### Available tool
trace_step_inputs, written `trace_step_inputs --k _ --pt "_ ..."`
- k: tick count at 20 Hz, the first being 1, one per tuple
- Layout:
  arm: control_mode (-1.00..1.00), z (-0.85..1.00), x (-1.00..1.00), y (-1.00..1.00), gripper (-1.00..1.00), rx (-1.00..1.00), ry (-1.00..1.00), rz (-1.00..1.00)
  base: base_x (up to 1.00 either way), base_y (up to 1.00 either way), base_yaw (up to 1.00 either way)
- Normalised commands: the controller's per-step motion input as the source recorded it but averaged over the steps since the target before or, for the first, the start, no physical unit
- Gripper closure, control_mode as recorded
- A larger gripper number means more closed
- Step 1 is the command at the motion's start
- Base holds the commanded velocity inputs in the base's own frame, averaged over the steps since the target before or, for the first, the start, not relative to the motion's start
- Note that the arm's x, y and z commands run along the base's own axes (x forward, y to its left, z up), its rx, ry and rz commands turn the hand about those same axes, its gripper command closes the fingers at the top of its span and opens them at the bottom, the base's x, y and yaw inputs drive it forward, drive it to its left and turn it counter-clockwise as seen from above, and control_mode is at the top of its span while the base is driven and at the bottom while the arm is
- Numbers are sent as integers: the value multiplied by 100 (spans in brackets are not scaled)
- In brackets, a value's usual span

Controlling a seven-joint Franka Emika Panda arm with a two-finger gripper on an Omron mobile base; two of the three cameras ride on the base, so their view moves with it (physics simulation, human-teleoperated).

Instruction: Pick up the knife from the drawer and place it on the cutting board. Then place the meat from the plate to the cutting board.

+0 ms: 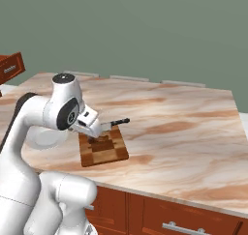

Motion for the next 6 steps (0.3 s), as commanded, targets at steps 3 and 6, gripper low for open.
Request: trace_step_inputs --k 3,6 --pt "-100 56 -97 -2 -100 0 -20 21 0 0 0" --pt "-100 52 -75 0 -100 0 -18 17 0 0 0"
